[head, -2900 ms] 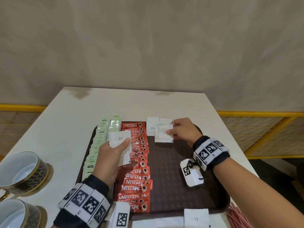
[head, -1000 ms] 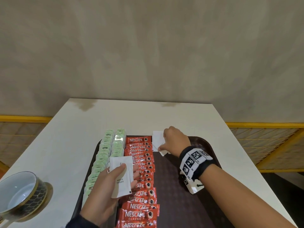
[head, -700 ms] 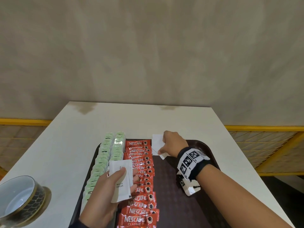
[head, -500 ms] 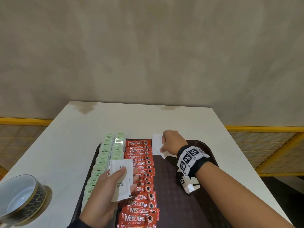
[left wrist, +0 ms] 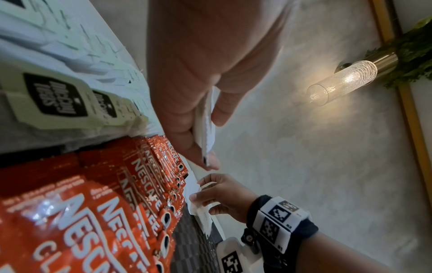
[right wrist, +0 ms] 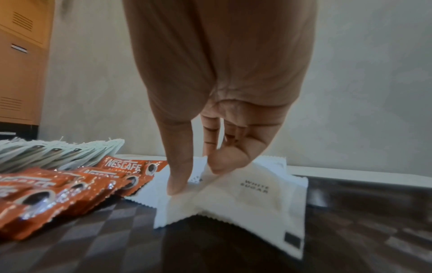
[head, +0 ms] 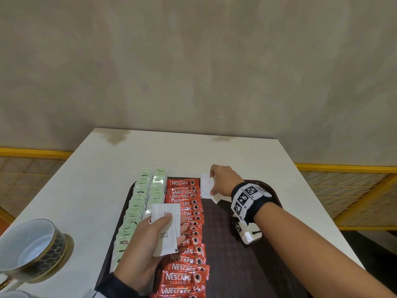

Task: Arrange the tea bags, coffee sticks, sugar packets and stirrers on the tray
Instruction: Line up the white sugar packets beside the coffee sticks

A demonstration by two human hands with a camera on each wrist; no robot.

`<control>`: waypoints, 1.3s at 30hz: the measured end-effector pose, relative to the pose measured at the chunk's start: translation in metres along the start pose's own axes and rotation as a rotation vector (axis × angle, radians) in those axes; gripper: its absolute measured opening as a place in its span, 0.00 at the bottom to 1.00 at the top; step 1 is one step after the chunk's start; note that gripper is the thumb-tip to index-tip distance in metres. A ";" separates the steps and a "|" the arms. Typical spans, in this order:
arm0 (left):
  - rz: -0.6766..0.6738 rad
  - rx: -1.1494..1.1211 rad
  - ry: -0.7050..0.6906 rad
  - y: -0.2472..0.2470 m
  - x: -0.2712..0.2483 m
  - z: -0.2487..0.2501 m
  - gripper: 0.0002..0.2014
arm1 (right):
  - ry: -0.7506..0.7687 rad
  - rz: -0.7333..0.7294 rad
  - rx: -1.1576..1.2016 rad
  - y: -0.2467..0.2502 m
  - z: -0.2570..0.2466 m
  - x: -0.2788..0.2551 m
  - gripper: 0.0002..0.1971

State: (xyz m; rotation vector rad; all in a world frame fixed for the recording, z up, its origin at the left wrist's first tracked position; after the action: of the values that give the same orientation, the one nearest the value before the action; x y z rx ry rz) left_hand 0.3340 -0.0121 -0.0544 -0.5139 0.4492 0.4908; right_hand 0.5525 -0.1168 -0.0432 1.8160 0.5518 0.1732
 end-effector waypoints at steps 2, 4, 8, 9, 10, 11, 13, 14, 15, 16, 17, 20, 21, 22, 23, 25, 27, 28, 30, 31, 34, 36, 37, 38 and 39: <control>-0.006 0.008 0.001 -0.002 -0.002 0.000 0.16 | 0.011 0.009 0.005 0.001 -0.001 0.001 0.23; -0.001 0.013 -0.001 -0.001 -0.003 0.000 0.15 | 0.025 0.019 0.006 0.002 -0.001 0.002 0.23; 0.015 0.022 0.003 0.000 -0.005 -0.001 0.12 | 0.047 0.039 -0.006 0.001 -0.001 0.003 0.22; 0.015 0.022 0.008 -0.001 -0.005 -0.001 0.12 | 0.051 0.046 -0.011 0.001 0.000 0.003 0.22; 0.013 0.021 0.016 -0.002 -0.006 -0.003 0.11 | 0.056 0.053 -0.015 0.002 0.000 0.003 0.22; 0.009 0.022 0.021 -0.003 -0.007 -0.004 0.11 | 0.063 0.060 -0.021 0.002 0.000 0.003 0.22; 0.000 0.033 0.019 -0.006 -0.009 -0.007 0.11 | 0.083 0.071 -0.033 0.003 -0.001 0.002 0.21; -0.006 0.042 0.019 -0.008 -0.010 -0.008 0.11 | 0.095 0.074 -0.041 0.003 -0.002 0.002 0.20; -0.012 0.052 0.021 -0.009 -0.011 -0.010 0.11 | 0.105 0.073 -0.048 0.004 -0.003 0.002 0.19; -0.018 0.063 0.024 -0.011 -0.012 -0.011 0.11 | 0.113 0.071 -0.052 0.004 -0.004 0.001 0.19; -0.019 0.072 0.026 -0.011 -0.013 -0.013 0.11 | 0.117 0.068 -0.052 0.005 -0.005 0.001 0.19; -0.019 0.094 0.037 -0.012 -0.014 -0.017 0.11 | 0.119 0.055 -0.012 0.006 -0.005 0.004 0.18; -0.019 0.099 0.044 -0.012 -0.014 -0.019 0.10 | 0.120 0.043 0.010 0.006 -0.004 0.005 0.17; -0.018 0.102 0.053 -0.012 -0.014 -0.019 0.10 | 0.125 0.031 0.024 0.005 -0.004 0.006 0.16; -0.018 0.103 0.061 -0.012 -0.014 -0.020 0.10 | 0.135 0.023 0.027 0.004 -0.005 0.007 0.13; -0.013 0.107 0.069 -0.013 -0.013 -0.021 0.10 | 0.154 0.015 0.016 0.002 -0.006 0.010 0.08; -0.006 0.118 0.071 -0.012 -0.013 -0.021 0.10 | 0.171 0.017 0.007 0.001 -0.007 0.011 0.06; -0.003 0.120 0.071 -0.012 -0.013 -0.020 0.09 | 0.179 0.018 0.013 0.001 -0.008 0.011 0.06; -0.006 0.119 0.073 -0.012 -0.013 -0.019 0.09 | 0.204 0.019 0.038 0.005 -0.011 0.009 0.05; -0.005 0.117 0.075 -0.011 -0.013 -0.019 0.09 | 0.222 0.009 0.041 0.006 -0.012 0.008 0.07; -0.003 0.113 0.063 -0.010 -0.013 -0.018 0.08 | 0.301 -0.076 -0.096 0.002 -0.020 0.003 0.21; -0.008 0.109 0.059 -0.011 -0.014 -0.019 0.09 | 0.346 -0.101 -0.238 -0.002 -0.024 -0.001 0.26; -0.010 0.109 0.061 -0.012 -0.014 -0.019 0.09 | 0.358 -0.101 -0.295 -0.003 -0.025 -0.002 0.27; -0.010 0.108 0.064 -0.013 -0.015 -0.020 0.10 | 0.368 -0.099 -0.341 -0.005 -0.025 -0.002 0.27; -0.010 0.108 0.065 -0.013 -0.015 -0.021 0.10 | 0.377 -0.095 -0.374 -0.006 -0.026 -0.003 0.26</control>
State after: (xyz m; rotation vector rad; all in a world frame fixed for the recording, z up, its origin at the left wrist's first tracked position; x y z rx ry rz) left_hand 0.3235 -0.0383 -0.0587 -0.4291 0.5323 0.4389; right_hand 0.5384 -0.0946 -0.0403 1.3945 0.8092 0.5255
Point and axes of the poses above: each hand's wrist, its own x-axis towards the middle knuckle, its own y-axis out of the back of the hand, z = x × y, the point moved 9 cm from there along x, towards the middle knuckle, and after that the axes turned 5 degrees about z, right-handed, at the moved point
